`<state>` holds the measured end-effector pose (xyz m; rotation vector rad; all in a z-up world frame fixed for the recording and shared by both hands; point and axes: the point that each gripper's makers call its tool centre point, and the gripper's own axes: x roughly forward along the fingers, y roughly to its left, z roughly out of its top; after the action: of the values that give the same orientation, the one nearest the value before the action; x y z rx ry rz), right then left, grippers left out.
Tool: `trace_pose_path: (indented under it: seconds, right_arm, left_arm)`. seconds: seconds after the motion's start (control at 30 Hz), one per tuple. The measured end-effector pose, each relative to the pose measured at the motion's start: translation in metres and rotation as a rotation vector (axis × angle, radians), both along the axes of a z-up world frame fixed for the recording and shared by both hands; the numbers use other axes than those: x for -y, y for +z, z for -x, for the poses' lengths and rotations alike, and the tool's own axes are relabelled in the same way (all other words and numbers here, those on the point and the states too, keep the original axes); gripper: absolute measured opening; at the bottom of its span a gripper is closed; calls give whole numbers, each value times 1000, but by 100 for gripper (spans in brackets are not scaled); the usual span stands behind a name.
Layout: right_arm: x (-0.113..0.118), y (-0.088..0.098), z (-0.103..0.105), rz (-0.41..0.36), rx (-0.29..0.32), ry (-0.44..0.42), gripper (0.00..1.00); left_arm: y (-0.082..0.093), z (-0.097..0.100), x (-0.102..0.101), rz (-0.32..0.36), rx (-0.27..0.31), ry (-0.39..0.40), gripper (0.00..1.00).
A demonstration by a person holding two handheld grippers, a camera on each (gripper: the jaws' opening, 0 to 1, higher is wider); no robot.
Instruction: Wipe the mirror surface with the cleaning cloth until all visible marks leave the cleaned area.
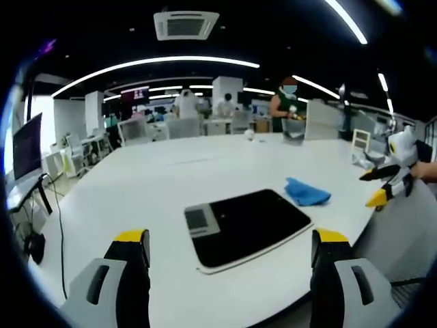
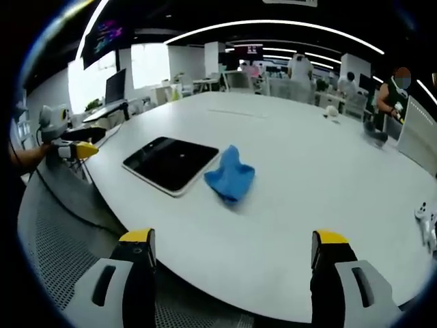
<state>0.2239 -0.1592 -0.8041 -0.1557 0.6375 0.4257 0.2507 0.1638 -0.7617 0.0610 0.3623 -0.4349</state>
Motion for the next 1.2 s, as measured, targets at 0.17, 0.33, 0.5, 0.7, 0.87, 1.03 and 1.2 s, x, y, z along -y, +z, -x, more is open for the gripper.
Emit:
trace_pose_path:
  seconds: [0.17, 0.33, 0.5, 0.7, 0.87, 1.03, 1.2]
  right_arm:
    - [-1, 5, -2, -1, 22, 2, 89]
    - [0, 7, -3, -1, 27, 3, 84]
    - [-5, 11, -7, 7, 36, 29, 82]
    - [-10, 18, -14, 45, 44, 63, 70]
    - [-14, 30, -29, 62, 75, 82, 66]
    - [-19, 42, -41, 82, 112, 108, 59]
    - [-23, 45, -50, 96, 114, 126, 54]
  left_arm:
    - [0, 0, 0, 2, -2, -1, 99]
    - [2, 0, 1, -4, 12, -4, 97]
    - [1, -1, 2, -3, 8, -9, 98]
    - [2, -1, 2, 0, 10, -10, 98]
    - [1, -1, 1, 6, 8, -9, 99]
    - [1, -1, 0, 12, 4, 4, 99]
    - [1, -1, 0, 16, 3, 4, 99]
